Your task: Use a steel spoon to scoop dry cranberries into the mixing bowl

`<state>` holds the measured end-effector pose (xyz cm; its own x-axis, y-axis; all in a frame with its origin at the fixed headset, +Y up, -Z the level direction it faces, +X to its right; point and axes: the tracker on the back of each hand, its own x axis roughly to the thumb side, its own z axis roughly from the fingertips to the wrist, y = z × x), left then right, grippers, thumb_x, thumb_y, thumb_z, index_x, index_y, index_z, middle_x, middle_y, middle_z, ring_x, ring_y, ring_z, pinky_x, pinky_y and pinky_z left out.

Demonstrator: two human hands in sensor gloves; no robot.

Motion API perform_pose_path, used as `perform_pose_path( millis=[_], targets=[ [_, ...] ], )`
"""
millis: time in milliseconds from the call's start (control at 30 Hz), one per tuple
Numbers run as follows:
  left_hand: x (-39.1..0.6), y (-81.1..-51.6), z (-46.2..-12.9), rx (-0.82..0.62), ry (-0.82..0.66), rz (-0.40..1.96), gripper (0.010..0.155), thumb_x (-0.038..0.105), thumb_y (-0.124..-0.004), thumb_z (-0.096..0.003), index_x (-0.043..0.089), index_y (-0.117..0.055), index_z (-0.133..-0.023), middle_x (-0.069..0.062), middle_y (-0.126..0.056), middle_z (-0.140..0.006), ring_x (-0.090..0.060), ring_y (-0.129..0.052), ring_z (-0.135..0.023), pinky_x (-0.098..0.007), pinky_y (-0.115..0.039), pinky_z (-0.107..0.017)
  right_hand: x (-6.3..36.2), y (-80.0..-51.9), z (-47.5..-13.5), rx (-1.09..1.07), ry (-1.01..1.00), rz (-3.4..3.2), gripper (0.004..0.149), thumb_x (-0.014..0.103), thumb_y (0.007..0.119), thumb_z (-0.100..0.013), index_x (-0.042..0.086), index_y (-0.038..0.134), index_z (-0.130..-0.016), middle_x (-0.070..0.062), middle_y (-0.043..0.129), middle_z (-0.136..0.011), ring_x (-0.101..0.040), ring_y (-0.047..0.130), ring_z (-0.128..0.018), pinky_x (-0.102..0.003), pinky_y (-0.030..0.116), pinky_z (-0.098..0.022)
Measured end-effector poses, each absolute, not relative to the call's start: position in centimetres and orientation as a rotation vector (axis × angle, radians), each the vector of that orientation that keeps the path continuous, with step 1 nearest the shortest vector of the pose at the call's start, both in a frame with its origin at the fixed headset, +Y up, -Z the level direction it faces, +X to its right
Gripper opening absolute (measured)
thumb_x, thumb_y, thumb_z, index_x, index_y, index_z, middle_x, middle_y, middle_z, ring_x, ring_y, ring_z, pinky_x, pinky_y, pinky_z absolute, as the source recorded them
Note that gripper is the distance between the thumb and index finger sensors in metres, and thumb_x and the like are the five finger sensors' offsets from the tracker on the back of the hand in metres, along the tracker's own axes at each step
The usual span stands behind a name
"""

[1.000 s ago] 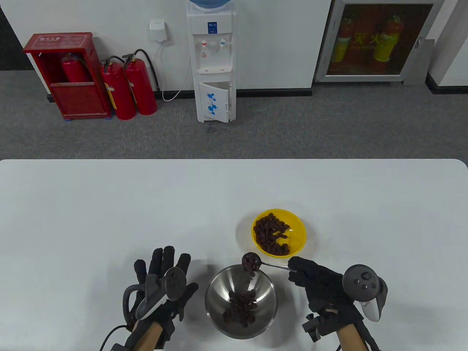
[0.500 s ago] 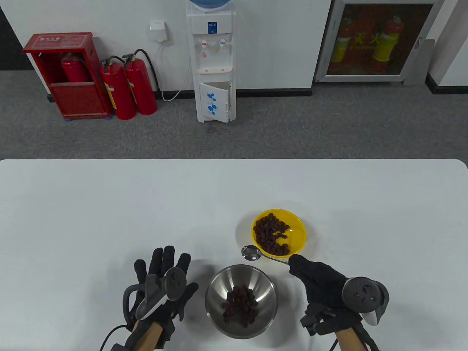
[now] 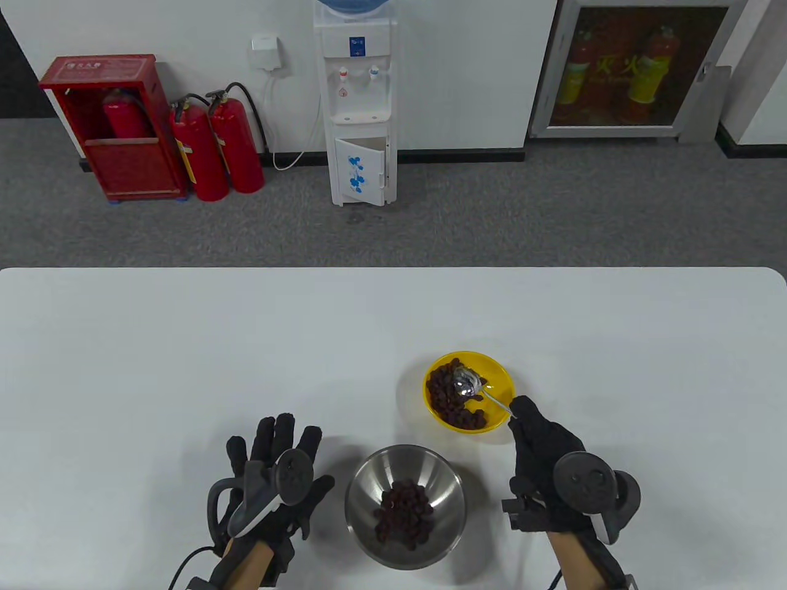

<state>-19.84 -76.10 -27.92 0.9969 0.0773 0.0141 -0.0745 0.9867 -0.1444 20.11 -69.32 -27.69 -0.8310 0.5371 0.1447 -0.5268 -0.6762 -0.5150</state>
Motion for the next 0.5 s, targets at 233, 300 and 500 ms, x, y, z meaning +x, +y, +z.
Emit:
perform_pose_path(
  millis=[233,300,500],
  targets=[
    [-20.0,-76.1,-27.9,-0.149,-0.013,0.08,0.079,0.075,-0.058,-0.0404,0.052,-0.02,-0.106,0.006,-0.003,-0.12,-0.027,-0.005,-0.115,-0.07,-0.003,-0.071,19.5,-70.0,-30.4,-0.1,-0.821,2.573,0.041,0.036,0.077,-0.047,0.024,0.081,-0.086,0.005,0.096,-0.075,-0.019,0.1,-0.059,-0.044,0.078,-0.042],
    [-20.1,-76.1,-28.0,-0.15,-0.01,0.083,0.079,0.075,-0.058,-0.0403,0.052,-0.02,-0.106,0.006,-0.004,-0.12,-0.027,-0.005,-0.115,-0.07,-0.002,-0.071,19.5,-70.7,-30.7,-0.136,-0.788,2.61,0.041,0.036,0.077,-0.047,0.024,0.081,-0.086,0.005,0.096,-0.075,-0.019,0.1,-0.059,-0.045,0.078,-0.042],
    [-20.1,-76.1,-28.0,-0.154,-0.007,0.079,0.079,0.075,-0.058,-0.0403,0.052,-0.021,-0.106,0.006,-0.003,-0.12,-0.027,-0.005,-0.115,-0.07,-0.003,-0.071,20.3,-72.5,-30.9,-0.21,-0.769,2.67,0.04,0.037,0.076,-0.047,0.025,0.081,-0.086,0.008,0.096,-0.075,-0.018,0.1,-0.06,-0.044,0.078,-0.043]
  ],
)
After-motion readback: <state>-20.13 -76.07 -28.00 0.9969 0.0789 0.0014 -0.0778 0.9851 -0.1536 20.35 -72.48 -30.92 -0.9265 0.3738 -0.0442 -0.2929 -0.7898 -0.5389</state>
